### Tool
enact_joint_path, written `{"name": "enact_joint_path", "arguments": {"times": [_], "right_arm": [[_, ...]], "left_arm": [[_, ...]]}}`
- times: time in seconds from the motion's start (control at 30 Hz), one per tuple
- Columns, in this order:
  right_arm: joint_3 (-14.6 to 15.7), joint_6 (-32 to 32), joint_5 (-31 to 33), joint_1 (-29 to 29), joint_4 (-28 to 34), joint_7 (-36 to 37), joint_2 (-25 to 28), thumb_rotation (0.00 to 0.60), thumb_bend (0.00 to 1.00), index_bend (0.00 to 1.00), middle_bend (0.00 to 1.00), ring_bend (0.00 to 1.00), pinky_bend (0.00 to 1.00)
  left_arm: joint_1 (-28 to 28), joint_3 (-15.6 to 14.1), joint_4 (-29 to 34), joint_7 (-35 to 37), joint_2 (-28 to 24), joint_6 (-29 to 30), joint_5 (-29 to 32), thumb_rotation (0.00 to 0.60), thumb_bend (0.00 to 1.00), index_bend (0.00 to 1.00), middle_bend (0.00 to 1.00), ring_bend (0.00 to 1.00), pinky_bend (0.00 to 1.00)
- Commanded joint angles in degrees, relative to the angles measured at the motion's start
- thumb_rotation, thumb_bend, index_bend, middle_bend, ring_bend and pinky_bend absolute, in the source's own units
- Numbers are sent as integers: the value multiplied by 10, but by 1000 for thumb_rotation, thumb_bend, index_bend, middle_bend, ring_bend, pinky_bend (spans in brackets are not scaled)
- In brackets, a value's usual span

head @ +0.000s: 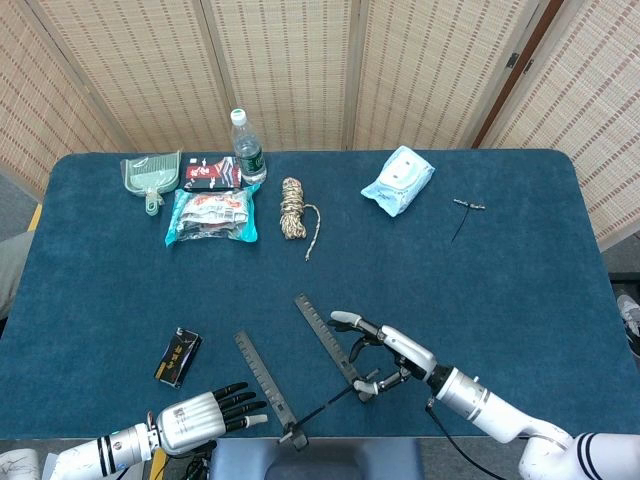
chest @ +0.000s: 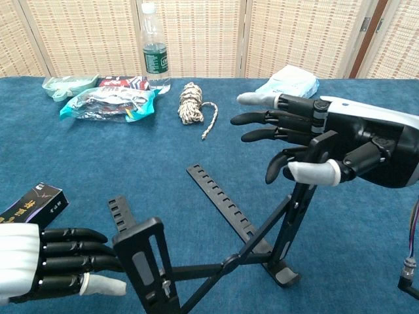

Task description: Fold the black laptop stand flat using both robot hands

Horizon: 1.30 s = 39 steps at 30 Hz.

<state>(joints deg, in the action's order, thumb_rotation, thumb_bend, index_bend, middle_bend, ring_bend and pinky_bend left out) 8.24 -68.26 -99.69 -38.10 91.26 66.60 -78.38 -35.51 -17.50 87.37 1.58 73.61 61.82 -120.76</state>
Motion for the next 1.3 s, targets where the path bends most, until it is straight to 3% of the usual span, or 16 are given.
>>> {"name": "enact_joint_path", "arguments": {"times": [0.03, 1.3], "right_arm": [[-2, 1, 3, 2, 2, -10, -3, 600, 162, 0, 144, 133, 407], [-33, 17, 32, 13, 23, -65, -22, 600, 187, 0, 144, 133, 407]], "left_arm": [[-5, -4, 1, 3, 2, -3, -2, 600, 321, 0, 0, 0, 0], [-61, -15, 31, 11, 26, -24, 14, 600, 321, 0, 0, 0, 0]]}}
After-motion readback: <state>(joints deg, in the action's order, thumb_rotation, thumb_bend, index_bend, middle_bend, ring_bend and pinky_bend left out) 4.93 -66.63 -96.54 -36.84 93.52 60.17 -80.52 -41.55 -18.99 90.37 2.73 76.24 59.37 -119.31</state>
